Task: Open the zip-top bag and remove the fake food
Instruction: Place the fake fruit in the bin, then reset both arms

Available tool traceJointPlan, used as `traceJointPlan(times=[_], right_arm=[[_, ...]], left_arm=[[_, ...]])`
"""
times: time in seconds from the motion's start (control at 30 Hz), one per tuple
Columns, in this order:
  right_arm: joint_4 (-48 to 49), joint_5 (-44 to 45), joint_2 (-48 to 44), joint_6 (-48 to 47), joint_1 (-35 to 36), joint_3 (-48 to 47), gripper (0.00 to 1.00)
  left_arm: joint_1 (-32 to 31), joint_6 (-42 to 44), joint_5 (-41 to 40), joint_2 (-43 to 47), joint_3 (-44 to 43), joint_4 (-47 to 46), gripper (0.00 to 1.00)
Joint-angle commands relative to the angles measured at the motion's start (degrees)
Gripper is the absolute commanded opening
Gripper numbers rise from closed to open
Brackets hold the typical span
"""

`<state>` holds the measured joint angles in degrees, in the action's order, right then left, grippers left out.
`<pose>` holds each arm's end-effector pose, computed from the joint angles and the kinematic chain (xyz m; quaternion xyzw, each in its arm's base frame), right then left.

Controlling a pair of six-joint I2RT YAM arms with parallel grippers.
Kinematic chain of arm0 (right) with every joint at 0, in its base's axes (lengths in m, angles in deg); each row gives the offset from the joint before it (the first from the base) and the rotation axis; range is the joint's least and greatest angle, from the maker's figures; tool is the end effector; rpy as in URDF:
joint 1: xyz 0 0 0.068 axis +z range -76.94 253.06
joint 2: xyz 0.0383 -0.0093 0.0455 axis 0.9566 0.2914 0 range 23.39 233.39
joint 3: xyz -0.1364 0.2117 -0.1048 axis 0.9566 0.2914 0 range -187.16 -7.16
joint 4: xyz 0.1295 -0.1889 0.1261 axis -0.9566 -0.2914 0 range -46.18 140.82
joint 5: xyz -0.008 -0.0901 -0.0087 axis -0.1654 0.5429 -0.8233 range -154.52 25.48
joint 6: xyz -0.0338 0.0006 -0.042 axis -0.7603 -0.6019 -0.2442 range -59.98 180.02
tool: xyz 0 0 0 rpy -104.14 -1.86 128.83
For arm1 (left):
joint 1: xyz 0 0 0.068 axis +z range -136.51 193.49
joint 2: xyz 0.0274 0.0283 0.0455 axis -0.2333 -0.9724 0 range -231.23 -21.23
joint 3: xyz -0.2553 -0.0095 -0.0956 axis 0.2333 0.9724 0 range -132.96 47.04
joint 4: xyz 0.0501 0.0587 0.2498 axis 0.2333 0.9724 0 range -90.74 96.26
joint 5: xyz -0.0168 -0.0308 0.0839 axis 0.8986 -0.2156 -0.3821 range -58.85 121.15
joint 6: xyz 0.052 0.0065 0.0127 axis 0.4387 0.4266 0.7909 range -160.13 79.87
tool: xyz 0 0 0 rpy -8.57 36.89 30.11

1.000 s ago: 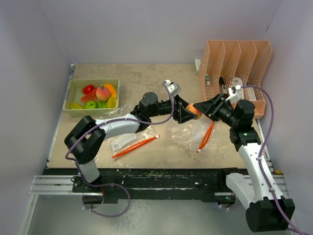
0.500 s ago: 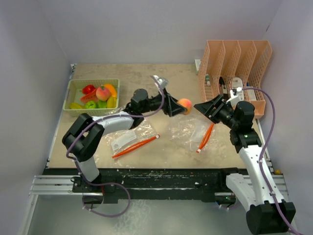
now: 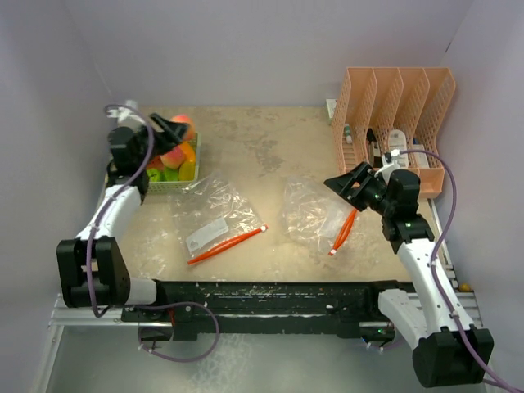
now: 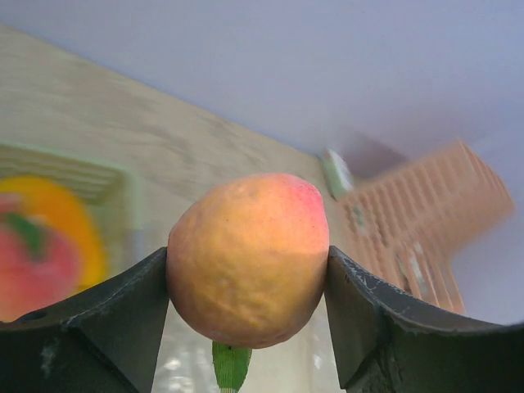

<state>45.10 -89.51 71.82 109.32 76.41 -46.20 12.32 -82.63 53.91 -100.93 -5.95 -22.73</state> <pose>0.1978 0.0266 0.3025 0.1813 0.7650 0.4172 0.4559 0.3248 -0.0204 0.3079 -0.1294 0.7220 -0.3818 0.5624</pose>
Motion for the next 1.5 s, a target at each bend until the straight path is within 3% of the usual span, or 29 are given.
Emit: traceJointPlan(times=[0.0, 0.23, 0.4, 0.6, 0.9, 1.2, 1.27, 1.4, 1.47], right_arm=[[2.9, -0.4, 1.0, -1.9, -0.1, 0.4, 0.73], [3.0, -1.2, 1.9, -3.3, -0.1, 0.8, 0.73], [3.1, -1.2, 2.2, -3.7, -0.1, 1.2, 0.73], [4.0, -1.9, 2.9, -3.5, -0.1, 1.9, 0.73], [4.1, -1.7, 2.8, -3.7, -0.1, 2.2, 0.73], [4.4, 0.4, 4.1, -6.9, -0.1, 2.0, 0.7], [3.2, 3.3, 4.4, -10.0, -0.1, 1.5, 0.55], [1.7, 12.7, 5.0, -15.5, -0.1, 0.5, 0.05], [1.3, 14.9, 5.7, -17.1, -0.1, 0.5, 0.0]], left_arm=[[12.4, -4.2, -6.9, 2.4, 1.3, 12.6, 0.59], [23.5, -7.4, -14.0, -1.7, 1.8, 18.9, 0.61], [25.9, -10.2, -16.9, -3.0, 2.8, 19.6, 0.66], [26.0, -9.7, -16.0, -3.9, 1.9, 20.3, 1.0], [24.3, -8.2, -12.7, 1.7, 2.9, 17.3, 0.99], [13.0, -0.9, -17.3, 11.7, -0.9, 21.5, 0.99], [9.3, 0.8, -17.7, 12.6, -0.9, 21.5, 0.99], [3.9, 3.9, -20.3, 13.3, -0.6, 23.6, 0.99], [2.2, 4.9, -20.7, 14.0, 0.3, 24.2, 0.99]])
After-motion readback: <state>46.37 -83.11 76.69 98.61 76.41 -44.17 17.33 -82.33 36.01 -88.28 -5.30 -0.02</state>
